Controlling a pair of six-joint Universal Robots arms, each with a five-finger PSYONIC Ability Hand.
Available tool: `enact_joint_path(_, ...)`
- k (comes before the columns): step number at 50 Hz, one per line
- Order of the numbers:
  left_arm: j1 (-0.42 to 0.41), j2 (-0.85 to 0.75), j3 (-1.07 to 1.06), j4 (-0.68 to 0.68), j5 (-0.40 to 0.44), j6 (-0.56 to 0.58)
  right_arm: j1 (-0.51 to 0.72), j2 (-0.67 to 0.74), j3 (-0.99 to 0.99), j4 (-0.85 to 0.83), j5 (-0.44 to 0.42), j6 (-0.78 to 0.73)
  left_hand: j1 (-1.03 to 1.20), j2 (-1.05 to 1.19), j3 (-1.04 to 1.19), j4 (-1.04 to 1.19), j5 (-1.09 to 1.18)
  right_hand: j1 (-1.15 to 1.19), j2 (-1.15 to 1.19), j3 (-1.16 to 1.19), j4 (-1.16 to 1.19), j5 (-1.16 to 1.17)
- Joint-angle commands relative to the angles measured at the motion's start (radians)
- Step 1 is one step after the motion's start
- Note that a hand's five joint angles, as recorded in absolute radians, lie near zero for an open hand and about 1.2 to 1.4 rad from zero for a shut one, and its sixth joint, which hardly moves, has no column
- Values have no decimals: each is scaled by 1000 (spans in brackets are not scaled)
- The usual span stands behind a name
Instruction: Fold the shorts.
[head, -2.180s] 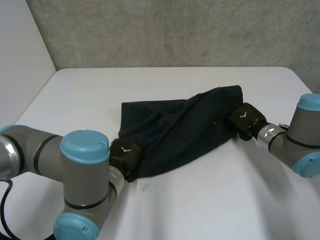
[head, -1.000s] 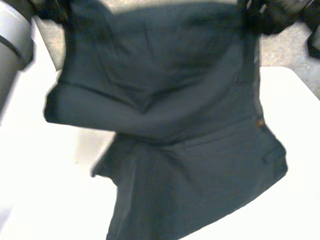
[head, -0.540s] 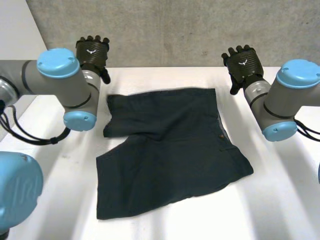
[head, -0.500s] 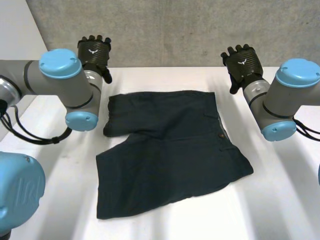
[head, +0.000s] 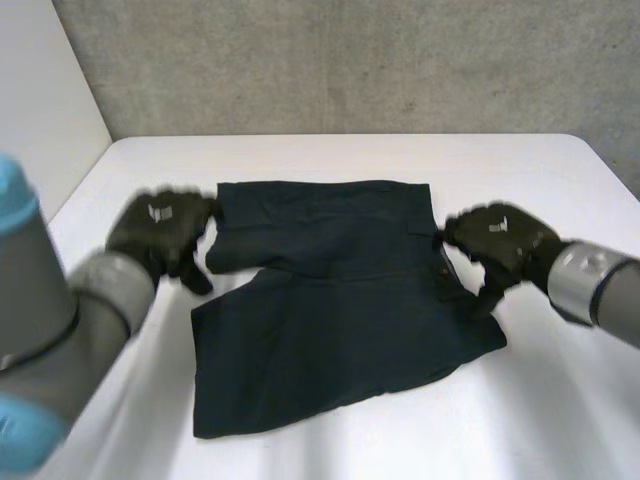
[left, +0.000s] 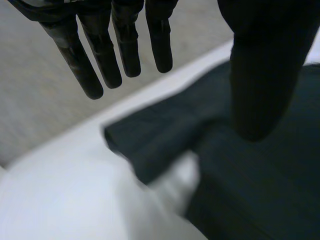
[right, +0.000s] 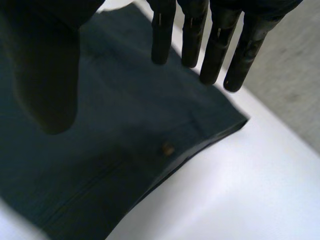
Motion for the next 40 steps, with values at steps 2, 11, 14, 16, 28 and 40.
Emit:
enact_joint_path(2, -22, 78, -287, -4, 66, -30, -90, -11, 226, -32, -110, -212, 98, 101, 101, 98, 97, 214, 169, 153, 155, 167)
enact_joint_path(11, -22, 20, -377, 21, 67, -28, -150, 61, 307, -195, -148, -241, 160, 163, 162, 160, 159, 346, 301, 285, 287, 299)
enact_joint_path(14, -24, 3, -381, 29, 67, -30, -150, 81, 310, -236, -148, -240, 151, 154, 154, 151, 150, 480, 436, 420, 422, 434)
enact_joint_path(16, -33, -8, -384, 45, 66, -28, -150, 99, 310, -270, -148, -235, 127, 131, 130, 127, 126, 683, 638, 622, 624, 636)
enact_joint_path(28, -57, -48, -393, 179, 41, -25, -142, 109, 307, -289, -148, -188, 130, 133, 133, 130, 129, 1032, 987, 972, 973, 985)
enact_joint_path(40, -59, -108, -381, 233, 41, 9, -145, 93, 284, -287, -131, -56, 584, 587, 587, 584, 583, 1032, 987, 972, 973, 985)
